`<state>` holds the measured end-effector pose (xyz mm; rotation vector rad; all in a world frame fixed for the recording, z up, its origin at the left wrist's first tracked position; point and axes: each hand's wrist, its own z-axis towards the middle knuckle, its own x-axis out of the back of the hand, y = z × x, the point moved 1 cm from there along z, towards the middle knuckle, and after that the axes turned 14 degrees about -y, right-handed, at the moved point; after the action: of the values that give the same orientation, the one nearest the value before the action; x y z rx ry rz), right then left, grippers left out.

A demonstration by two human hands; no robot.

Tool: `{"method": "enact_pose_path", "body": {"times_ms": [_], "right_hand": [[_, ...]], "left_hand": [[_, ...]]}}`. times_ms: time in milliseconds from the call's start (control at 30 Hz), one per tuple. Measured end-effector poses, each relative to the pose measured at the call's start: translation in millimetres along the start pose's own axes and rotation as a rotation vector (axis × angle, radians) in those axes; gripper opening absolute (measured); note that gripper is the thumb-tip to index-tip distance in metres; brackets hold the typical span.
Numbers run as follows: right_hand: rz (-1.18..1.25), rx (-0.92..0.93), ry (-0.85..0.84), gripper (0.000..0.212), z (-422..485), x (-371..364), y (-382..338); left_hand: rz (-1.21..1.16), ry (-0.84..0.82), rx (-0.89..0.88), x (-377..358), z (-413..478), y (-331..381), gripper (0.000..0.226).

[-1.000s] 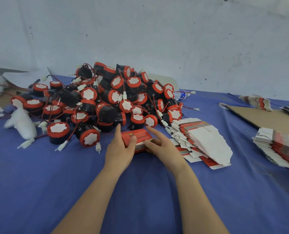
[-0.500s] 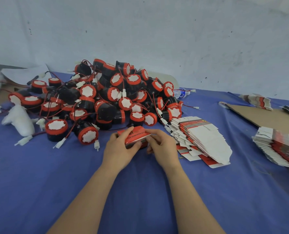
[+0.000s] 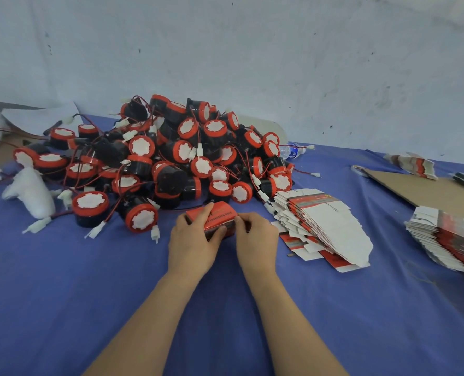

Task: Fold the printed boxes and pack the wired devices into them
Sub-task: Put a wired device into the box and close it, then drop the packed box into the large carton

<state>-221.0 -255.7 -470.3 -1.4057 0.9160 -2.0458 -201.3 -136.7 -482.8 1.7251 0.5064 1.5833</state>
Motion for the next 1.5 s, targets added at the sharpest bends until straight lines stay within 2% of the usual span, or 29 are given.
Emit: {"method": "enact_pose_path", "body": {"times_ms": [100,233,333,400,500,600,700,867,1000,1033,1100,1200,1267,1333,1400,1500], "right_hand": [[0.057,-0.036,-0.028,0.023,1.3,1.3,-2.6],[0.516,-0.259,-0.136,0.02,7.1,0.8,-0.3],[0.713,-0.359,-0.293,0.012,11.1,4.9,-3.2],[0.718,-0.395,-0.361,0.017,10.8,5.4,-7.3],[0.583,-0.328,-0.336,0.027,5.4,3.5,-12.7],[0.742,-0.285,-0.31,0.026,-10.7,14.0,-19.1],[0.743,-0.195,-0.119,0.033,-26.3,52.7,-14.5],[0.746,-0.114,0.45,0.006,-84.2,194.8,0.6],[0.576,-0.144,0.872,0.012,-172.2,329.7,16.4],[0.503,-0.187,0.968,0.019,-198.2,359.9,21.4],[0.347,-0.309,1.12,0.031,-251.0,410.1,29.2],[0.028,-0.668,1.215,0.047,-316.6,454.7,38.0],[-0.116,-0.774,1.252,0.051,-336.7,459.8,38.9],[-0.135,-0.635,1.273,0.049,-333.0,449.4,37.2],[0.0,-0.386,1.233,0.041,-310.3,429.4,32.1],[0.248,-0.138,1.068,0.024,-256.0,389.7,20.5]], "left_hand": [[-0.025,0.009,0.012,1.2,-0.3,2.3,0.055],[-0.085,0.003,-0.007,2.3,-0.2,5.5,0.044],[-0.161,0.027,0.019,1.8,2.0,7.8,0.058],[-0.252,0.05,0.1,1.2,1.7,12.0,0.071],[-0.302,0.033,0.174,1.1,-3.1,16.7,0.072],[-0.44,0.026,0.026,4.5,-7.8,27.1,0.061],[-0.708,-0.015,-0.185,-2.0,-20.1,72.0,0.049],[-0.919,-0.241,-0.445,-54.4,-60.0,210.6,0.039],[-1.041,-0.614,-0.446,-129.3,-133.1,341.9,0.025],[-1.016,-0.735,-0.455,-149.1,-159.0,371.2,0.023],[-0.81,-0.932,-0.57,-183.7,-212.4,417.3,0.022],[-0.335,-1.155,-0.792,-220.2,-280.3,448.9,0.034],[-0.235,-1.209,-0.811,-229.8,-301.7,450.4,0.037],[-0.399,-1.202,-0.799,-225.1,-302.9,446.3,0.034],[-0.641,-1.15,-0.706,-207.5,-288.1,438.9,0.029],[-0.851,-0.944,-0.562,-173.6,-239.3,417.7,0.025]]}}
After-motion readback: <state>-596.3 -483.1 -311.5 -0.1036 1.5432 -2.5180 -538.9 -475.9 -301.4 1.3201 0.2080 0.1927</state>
